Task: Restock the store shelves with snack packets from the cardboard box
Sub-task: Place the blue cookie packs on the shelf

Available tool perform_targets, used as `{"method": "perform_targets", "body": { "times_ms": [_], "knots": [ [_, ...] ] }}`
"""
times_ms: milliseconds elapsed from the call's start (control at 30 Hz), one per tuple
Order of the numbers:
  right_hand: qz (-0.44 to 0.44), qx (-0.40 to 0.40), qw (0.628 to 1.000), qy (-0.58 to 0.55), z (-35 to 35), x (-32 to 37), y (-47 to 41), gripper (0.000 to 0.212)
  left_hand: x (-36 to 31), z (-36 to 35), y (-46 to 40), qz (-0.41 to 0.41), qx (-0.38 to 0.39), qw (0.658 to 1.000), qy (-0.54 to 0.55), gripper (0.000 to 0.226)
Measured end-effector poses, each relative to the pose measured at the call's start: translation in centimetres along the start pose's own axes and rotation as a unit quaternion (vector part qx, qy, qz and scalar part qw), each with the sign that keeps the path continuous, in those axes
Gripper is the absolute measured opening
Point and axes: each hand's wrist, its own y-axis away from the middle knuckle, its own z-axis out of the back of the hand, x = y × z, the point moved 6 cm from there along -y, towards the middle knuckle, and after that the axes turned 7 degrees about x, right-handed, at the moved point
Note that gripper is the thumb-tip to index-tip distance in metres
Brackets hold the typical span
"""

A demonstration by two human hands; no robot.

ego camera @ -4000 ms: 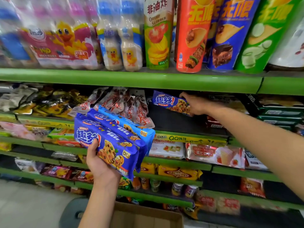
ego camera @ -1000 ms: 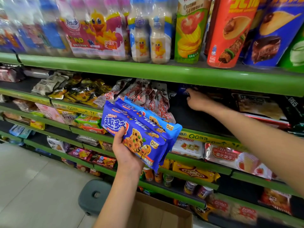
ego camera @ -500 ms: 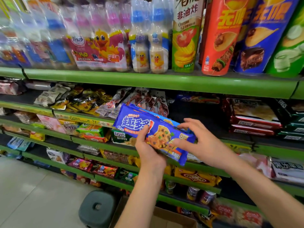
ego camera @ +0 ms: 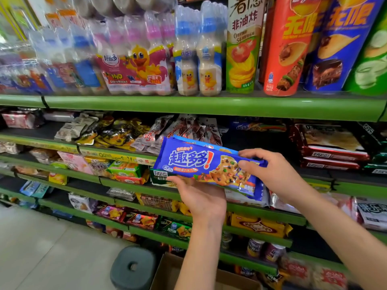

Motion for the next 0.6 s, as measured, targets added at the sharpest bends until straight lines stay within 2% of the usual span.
{"method": "perform_targets", "body": {
  "times_ms": [133,267,333,467,600],
  "knots": [
    [-0.001,-0.007,1.0,-0.012,0.2,-0.2,-0.4,0.025,-0.7,-0.2,0.2,-0.003,0.002,1.0,0.013,0.079],
    [0.006,-0.016,1.0,-0.014,0.4,-0.1,-0.8,0.013,-0.9,-0.2,0.4,-0.005,-0.009,1.0,0.028,0.041],
    [0.011,-0.017,1.0,-0.013,0.5,0.2,-0.9,0.015,-0.9,-0.4,0.5,0.003,-0.009,1.0,0.015,0.032],
    [0.034,-0.014,0.999,-0.019,0.6,1.1,-0.9,0.022,-0.4,0.1,0.3,0.042,-0.017,0.999,0.005,0.029],
    [0.048,-0.016,0.999,0.001,0.8,1.3,-0.8,0.012,0.3,1.1,0.0,0.065,-0.038,0.997,-0.012,0.035]
  ]
}}
